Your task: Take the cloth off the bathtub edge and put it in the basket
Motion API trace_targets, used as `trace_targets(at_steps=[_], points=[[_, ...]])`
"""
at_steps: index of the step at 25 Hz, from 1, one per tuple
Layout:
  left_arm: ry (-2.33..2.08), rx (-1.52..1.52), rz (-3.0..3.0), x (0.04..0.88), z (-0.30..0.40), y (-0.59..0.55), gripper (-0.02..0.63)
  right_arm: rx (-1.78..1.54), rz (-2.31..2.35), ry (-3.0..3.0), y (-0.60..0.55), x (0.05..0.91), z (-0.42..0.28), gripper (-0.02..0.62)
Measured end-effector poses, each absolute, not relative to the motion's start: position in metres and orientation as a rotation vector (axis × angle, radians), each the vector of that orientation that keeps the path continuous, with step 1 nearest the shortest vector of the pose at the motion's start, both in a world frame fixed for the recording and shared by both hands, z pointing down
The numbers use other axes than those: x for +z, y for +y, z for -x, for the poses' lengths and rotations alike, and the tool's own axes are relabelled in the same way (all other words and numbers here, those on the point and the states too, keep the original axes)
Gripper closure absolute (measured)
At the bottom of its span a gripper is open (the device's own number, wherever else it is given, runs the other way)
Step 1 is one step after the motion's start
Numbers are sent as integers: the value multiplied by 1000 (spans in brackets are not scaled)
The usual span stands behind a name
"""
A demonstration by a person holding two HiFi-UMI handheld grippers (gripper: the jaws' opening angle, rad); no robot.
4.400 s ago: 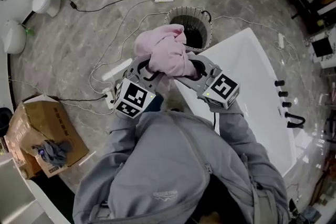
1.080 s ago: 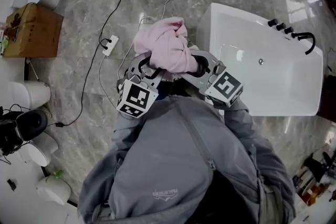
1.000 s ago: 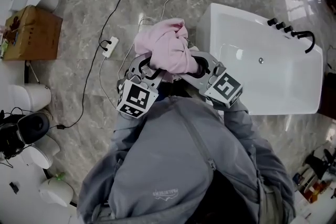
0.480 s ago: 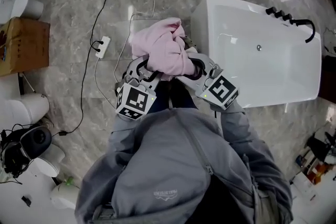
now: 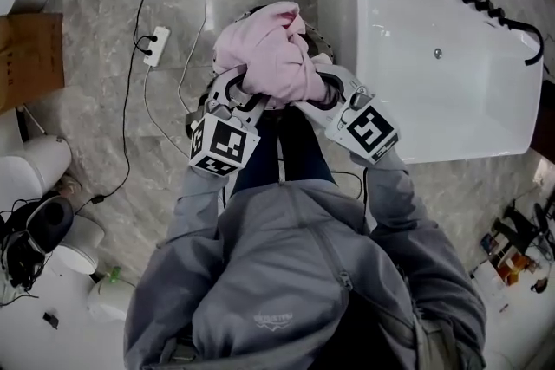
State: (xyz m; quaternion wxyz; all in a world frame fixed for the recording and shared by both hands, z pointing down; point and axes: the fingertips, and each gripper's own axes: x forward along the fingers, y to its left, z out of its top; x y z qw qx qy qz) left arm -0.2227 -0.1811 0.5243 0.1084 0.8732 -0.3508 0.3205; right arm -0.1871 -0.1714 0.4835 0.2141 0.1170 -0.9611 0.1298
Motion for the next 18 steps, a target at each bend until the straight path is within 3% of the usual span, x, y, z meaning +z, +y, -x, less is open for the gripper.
trace_targets(at_steps=[18], points=[[-860, 1068, -2417, 677, 220, -185, 448, 485, -341, -2453, -184, 637, 182, 436]])
